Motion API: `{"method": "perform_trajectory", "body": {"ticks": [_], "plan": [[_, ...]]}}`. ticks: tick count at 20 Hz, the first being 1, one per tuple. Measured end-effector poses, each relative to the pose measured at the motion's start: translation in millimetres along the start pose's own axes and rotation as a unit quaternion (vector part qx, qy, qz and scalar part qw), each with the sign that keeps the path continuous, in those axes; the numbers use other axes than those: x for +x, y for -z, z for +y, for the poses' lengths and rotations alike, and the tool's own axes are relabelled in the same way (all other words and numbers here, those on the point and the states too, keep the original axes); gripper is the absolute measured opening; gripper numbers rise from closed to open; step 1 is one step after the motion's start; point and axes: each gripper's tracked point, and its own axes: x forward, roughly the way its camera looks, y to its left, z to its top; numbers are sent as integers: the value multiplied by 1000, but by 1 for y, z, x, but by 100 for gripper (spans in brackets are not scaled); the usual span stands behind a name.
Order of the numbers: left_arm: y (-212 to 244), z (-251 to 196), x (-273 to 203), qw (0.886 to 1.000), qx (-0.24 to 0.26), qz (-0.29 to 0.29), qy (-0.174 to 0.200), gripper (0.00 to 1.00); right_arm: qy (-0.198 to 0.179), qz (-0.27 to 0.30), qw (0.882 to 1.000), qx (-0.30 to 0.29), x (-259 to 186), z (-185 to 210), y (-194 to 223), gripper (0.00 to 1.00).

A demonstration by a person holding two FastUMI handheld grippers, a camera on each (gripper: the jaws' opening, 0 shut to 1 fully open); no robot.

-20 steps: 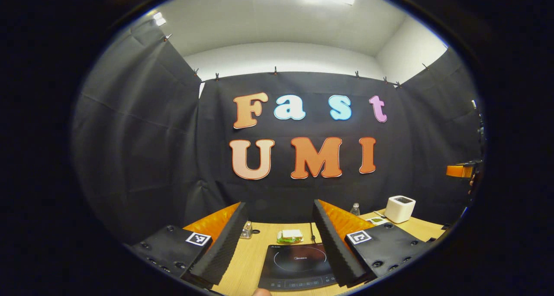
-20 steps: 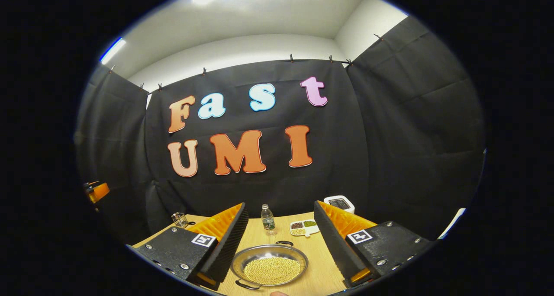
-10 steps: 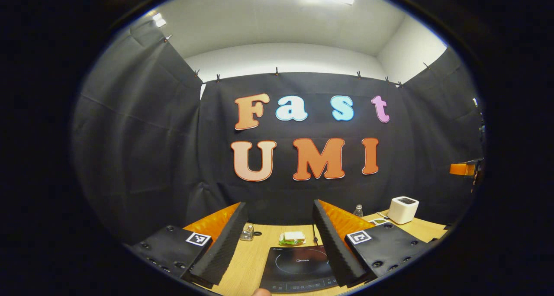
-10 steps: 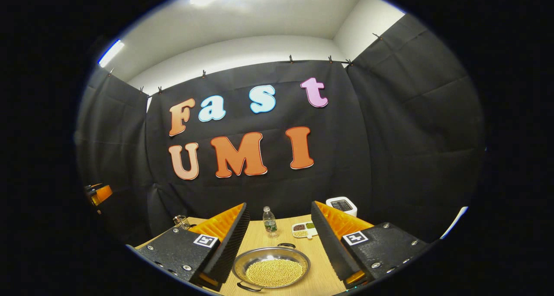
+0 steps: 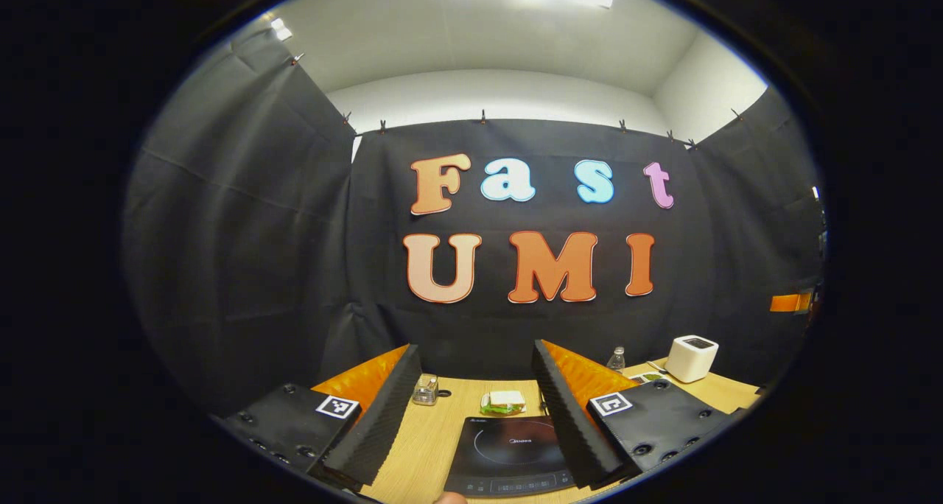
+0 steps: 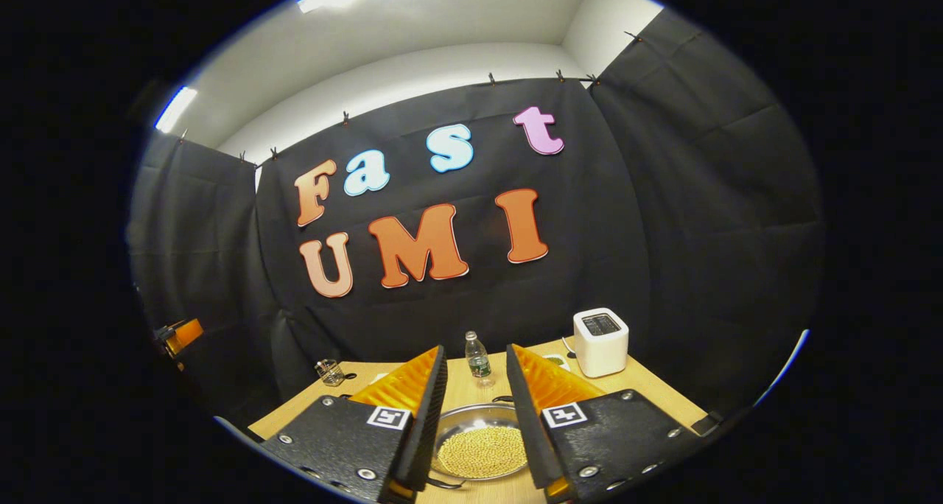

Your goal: First push the handle of the pot to place it horizontally, then grasp the pot with both hands and set it on the induction cooktop.

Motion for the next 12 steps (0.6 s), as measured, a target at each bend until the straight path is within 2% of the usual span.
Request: {"method": "perform_trajectory", "body": {"ticks": [1,2,4,5,6,8,10,12], "plan": [[2,0,1,1000,0,2,-1,99,3,3,1000,-6,1,-1,3,52],[4,0,0,1000,-1,4,0,98,3,5,1000,-12,1,0,6,42],[8,-3,1,1000,-5,10,6,98,-4,9,1000,-22,0,3,12,36],[11,-4,1,1000,-6,13,8,98,-6,12,1000,-25,-2,4,15,29],[11,-5,1,1000,-8,14,10,96,-4,13,1000,-27,-1,3,20,28],[13,-5,0,1000,-9,16,12,98,9,19,999,-31,2,-6,30,11],[15,-7,0,1000,-10,18,14,99,7,33,999,-28,0,-6,44,5],[17,-6,-3,1000,-9,18,14,99,1,45,999,-21,-3,-6,59,3]]}}
